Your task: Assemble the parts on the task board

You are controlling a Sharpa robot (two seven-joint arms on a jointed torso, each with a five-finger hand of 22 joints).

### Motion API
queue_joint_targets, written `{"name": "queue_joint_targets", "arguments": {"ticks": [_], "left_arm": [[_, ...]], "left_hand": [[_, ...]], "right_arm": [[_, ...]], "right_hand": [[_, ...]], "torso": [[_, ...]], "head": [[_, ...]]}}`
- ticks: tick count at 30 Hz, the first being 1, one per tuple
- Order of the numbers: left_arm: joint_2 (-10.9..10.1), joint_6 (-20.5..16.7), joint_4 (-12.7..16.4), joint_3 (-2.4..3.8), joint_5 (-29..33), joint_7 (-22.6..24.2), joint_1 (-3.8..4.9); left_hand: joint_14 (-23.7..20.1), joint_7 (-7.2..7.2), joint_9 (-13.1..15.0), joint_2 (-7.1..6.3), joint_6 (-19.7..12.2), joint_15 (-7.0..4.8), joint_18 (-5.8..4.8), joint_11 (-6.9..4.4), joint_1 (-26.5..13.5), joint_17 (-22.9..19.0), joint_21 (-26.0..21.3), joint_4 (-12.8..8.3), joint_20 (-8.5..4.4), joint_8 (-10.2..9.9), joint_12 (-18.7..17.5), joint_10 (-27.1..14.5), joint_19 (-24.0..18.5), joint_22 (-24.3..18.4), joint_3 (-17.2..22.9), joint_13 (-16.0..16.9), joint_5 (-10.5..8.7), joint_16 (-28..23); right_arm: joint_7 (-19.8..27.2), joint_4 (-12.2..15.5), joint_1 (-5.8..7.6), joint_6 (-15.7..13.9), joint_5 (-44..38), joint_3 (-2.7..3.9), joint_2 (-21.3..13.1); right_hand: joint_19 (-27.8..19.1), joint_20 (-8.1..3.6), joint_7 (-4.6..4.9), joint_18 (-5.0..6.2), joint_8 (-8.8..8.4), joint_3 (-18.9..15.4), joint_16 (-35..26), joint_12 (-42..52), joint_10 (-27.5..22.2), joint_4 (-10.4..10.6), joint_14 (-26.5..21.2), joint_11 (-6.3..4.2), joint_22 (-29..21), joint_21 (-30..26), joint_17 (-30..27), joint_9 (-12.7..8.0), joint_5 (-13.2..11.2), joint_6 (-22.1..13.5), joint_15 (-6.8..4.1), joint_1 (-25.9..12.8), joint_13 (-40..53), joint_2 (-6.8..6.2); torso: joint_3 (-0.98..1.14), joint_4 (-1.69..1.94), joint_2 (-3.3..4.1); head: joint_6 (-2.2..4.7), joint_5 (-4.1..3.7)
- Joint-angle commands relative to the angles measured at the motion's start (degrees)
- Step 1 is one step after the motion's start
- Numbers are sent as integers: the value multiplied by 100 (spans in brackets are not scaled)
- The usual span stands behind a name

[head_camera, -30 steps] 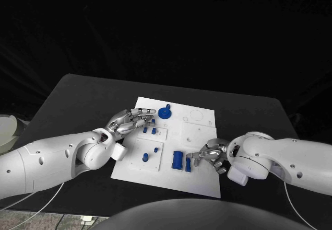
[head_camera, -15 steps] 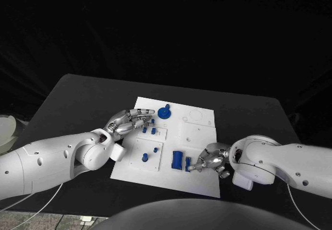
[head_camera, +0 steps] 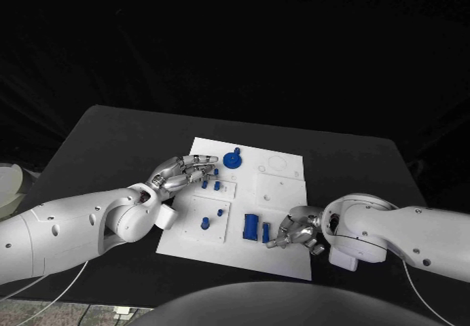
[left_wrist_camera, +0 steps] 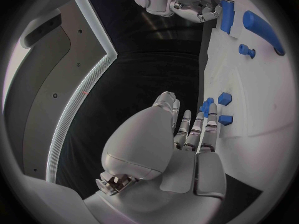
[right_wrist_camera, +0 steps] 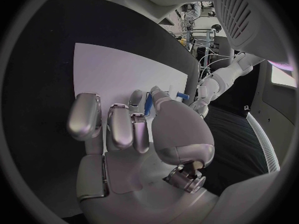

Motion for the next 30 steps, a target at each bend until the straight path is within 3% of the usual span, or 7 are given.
{"name": "queue_joint_targets", "arguments": {"ticks": [1, 17, 21, 27, 30], "left_arm": [[8, 124, 15, 4, 1, 29, -4], [9, 131, 17, 4, 1, 21, -5], [10, 135, 19, 4, 1, 19, -5], [0, 133, 25, 5, 1, 20, -5], [-4, 132, 27, 5, 1, 18, -5]], "left_hand": [[2, 63, -6, -2, -6, 28, -32, 49, 63, 6, -5, -4, 13, -32, -23, 4, 30, -7, 40, 2, 39, 19], [9, 68, -6, -5, -1, 31, -32, 54, 68, 8, -5, -14, 13, -32, -9, 10, 31, -10, 58, 4, 41, 27], [9, 68, -6, -5, -1, 31, -32, 54, 68, 8, -5, -14, 13, -32, -9, 10, 31, -10, 58, 4, 41, 27], [9, 68, -6, -5, -1, 31, -32, 54, 68, 8, -5, -14, 13, -32, -9, 10, 31, -10, 58, 4, 41, 27], [9, 68, -6, -5, -1, 31, -32, 54, 68, 8, -5, -14, 13, -32, -9, 10, 31, -10, 58, 4, 41, 27]], "right_arm": [[-20, -29, -20, 90, -143, 0, 25], [-43, -118, -32, 8, -83, 0, 85], [-100, -157, -32, -2, -39, 0, 111], [-155, -214, -38, 5, -13, 0, 151], [-170, -233, -46, 13, -12, 0, 166]], "right_hand": [[12, -35, -33, 4, 50, -48, 31, 21, 601, 26, 234, -41, 802, 33, -7, 44, -39, -3, -44, 23, 1508, 29], [17, -65, -78, 1, 267, -205, 50, 21, 601, 231, 239, -79, 806, 54, 15, 288, -385, 153, -75, -155, 1508, 162], [17, -72, -90, 1, 331, -195, 52, 21, 601, 248, 239, -90, 805, 53, 16, 347, -486, 226, -83, -125, 1508, 262], [16, -84, -106, 2, 364, -119, 49, 21, 601, 115, 236, -104, 805, 53, 7, 406, -461, 269, -95, 111, 1508, 378], [15, -92, -121, 3, 362, -12, 47, 21, 601, -79, 235, -117, 804, 51, 1, 434, -327, 266, -105, 399, 1508, 431]], "torso": [[-2, 3, 0], [-5, -2, 1], [-2, 1, 1], [3, 4, 2], [0, 3, -1]], "head": [[0, 13], [0, 4], [0, 12], [0, 17], [0, 22]]}}
